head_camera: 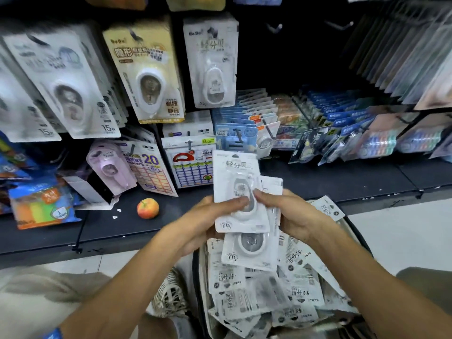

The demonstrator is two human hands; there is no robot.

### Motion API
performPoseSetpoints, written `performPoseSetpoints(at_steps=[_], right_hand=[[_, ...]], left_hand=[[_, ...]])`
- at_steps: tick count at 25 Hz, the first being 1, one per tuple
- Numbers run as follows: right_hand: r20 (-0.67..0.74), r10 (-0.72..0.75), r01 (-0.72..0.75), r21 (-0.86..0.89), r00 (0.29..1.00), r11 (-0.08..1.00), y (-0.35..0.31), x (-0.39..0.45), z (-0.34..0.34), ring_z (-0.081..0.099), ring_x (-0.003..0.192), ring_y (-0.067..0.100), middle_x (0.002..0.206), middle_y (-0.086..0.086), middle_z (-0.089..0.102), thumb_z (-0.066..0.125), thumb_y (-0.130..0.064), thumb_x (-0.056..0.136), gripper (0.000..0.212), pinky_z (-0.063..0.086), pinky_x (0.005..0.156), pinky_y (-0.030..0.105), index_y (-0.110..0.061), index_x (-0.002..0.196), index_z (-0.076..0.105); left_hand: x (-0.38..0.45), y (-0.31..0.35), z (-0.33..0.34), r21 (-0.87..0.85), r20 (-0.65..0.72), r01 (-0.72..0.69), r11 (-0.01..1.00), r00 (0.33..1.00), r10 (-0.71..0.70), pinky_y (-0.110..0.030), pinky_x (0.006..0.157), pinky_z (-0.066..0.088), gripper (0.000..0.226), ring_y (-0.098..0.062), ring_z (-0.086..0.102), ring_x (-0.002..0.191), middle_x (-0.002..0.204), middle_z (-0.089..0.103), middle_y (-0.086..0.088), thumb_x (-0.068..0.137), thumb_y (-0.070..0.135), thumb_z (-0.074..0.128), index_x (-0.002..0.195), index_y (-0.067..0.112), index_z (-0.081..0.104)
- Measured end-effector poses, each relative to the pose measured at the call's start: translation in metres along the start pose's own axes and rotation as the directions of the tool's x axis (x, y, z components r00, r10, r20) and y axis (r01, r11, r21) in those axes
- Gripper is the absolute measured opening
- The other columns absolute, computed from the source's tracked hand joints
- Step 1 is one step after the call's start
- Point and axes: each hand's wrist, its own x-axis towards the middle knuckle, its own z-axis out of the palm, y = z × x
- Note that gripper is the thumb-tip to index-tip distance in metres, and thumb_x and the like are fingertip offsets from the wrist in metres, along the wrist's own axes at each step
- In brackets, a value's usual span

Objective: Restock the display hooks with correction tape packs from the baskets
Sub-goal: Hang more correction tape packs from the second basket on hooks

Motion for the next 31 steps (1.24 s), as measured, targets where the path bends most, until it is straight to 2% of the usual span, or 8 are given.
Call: performPoseSetpoints(at_steps=[3, 5, 9, 16, 19, 24, 27, 31], right_hand=[[-0.132, -0.001, 0.022, 0.162, 0.991, 0.987, 0.003, 0.008, 0.02, 0.073, 0.103, 0.034, 0.115, 0.019, 0.074, 0.073, -0.029, 0.088, 0.045, 0.061, 0.083, 0.044, -0.004, 0.124, 0.066], [0.004, 0.027, -0.028, 0.188, 1.0, 0.982, 0.004, 0.004, 0.023, 0.07, 0.11, 0.035, 0.124, 0.019, 0.07, 0.069, -0.026, 0.091, 0.042, 0.059, 0.089, 0.047, -0.007, 0.129, 0.065], [0.201, 0.022, 0.033, -0.268, 0.979, 0.963, 0.001, -0.006, 0.005, 0.072, 0.08, 0.022, 0.105, 0.007, 0.076, 0.079, -0.016, 0.082, 0.044, 0.06, 0.052, 0.033, -0.015, 0.124, 0.068], [0.066, -0.48, 0.482, -0.228, 0.875, 0.846, -0.076, -0.005, 0.021, 0.075, 0.081, 0.023, 0.11, 0.011, 0.076, 0.084, -0.027, 0.074, 0.046, 0.059, 0.051, 0.032, -0.029, 0.118, 0.071], [0.092, -0.533, 0.537, -0.271, 0.841, 0.799, -0.111, 0.006, 0.064, 0.075, 0.085, 0.023, 0.109, 0.005, 0.077, 0.077, -0.024, 0.084, 0.037, 0.058, 0.049, 0.031, -0.027, 0.12, 0.068], [0.028, -0.553, 0.509, -0.429, 0.833, 0.746, -0.118, 0.008, 0.09, 0.058, 0.044, 0.013, 0.08, -0.002, 0.077, 0.068, -0.026, 0.096, 0.013, 0.034, 0.033, 0.021, -0.035, 0.105, 0.069], [-0.069, -0.561, 0.499, -0.379, 0.825, 0.779, -0.11, 0.008, 0.091, 0.055, 0.043, 0.01, 0.078, -0.006, 0.073, 0.07, -0.033, 0.093, 0.027, 0.038, 0.037, 0.023, -0.032, 0.12, 0.062], [-0.16, -0.587, 0.514, -0.34, 0.794, 0.787, -0.103, 0.012, 0.1, 0.067, 0.107, 0.007, 0.136, -0.023, 0.051, 0.078, -0.049, 0.08, 0.069, 0.057, 0.087, 0.036, -0.055, 0.136, 0.037]], left_hand=[[0.001, 0.009, 0.006, -0.154, -0.137, -0.089, 0.984, 0.988, 0.068, -0.039, 0.078, 0.063, 0.044, -0.029, 0.076, 0.1, 0.113, 0.077, -0.012, 0.068, 0.014, 0.087, 0.112, 0.017, 0.078], [0.0, 0.019, 0.0, -0.205, -0.223, -0.153, 0.967, 0.969, 0.106, -0.035, 0.072, 0.062, 0.05, -0.03, 0.076, 0.098, 0.112, 0.077, -0.014, 0.067, 0.01, 0.083, 0.116, 0.011, 0.074], [-0.017, 0.041, -0.004, -0.023, -0.285, -0.247, 0.969, 0.93, 0.231, -0.035, 0.081, 0.058, 0.037, -0.025, 0.076, 0.098, 0.104, 0.08, -0.007, 0.076, 0.005, 0.078, 0.112, 0.015, 0.075], [-0.06, 0.106, -0.035, 0.11, -0.526, -0.683, 0.722, 0.576, 0.625, -0.021, 0.067, 0.06, 0.043, -0.012, 0.078, 0.085, 0.091, 0.081, 0.003, 0.044, 0.027, 0.093, 0.086, 0.03, 0.081], [-0.061, 0.119, -0.036, 0.143, -0.596, -0.711, 0.689, 0.493, 0.633, -0.023, 0.065, 0.059, 0.037, -0.015, 0.078, 0.083, 0.089, 0.081, 0.003, 0.051, 0.03, 0.085, 0.087, 0.024, 0.078], [-0.067, 0.13, -0.035, 0.231, -0.625, -0.699, 0.677, 0.427, 0.654, -0.029, 0.071, 0.057, 0.031, -0.008, 0.077, 0.082, 0.089, 0.08, 0.01, 0.071, 0.016, 0.085, 0.099, 0.026, 0.074], [-0.066, 0.133, -0.034, 0.235, -0.603, -0.721, 0.652, 0.418, 0.679, -0.019, 0.066, 0.058, 0.032, -0.006, 0.076, 0.083, 0.09, 0.08, 0.011, 0.076, 0.01, 0.083, 0.1, 0.028, 0.073], [-0.053, 0.135, -0.028, 0.212, -0.524, -0.715, 0.666, 0.492, 0.695, -0.013, 0.066, 0.055, 0.041, -0.003, 0.075, 0.088, 0.097, 0.079, 0.015, 0.08, 0.005, 0.079, 0.106, 0.033, 0.066]])
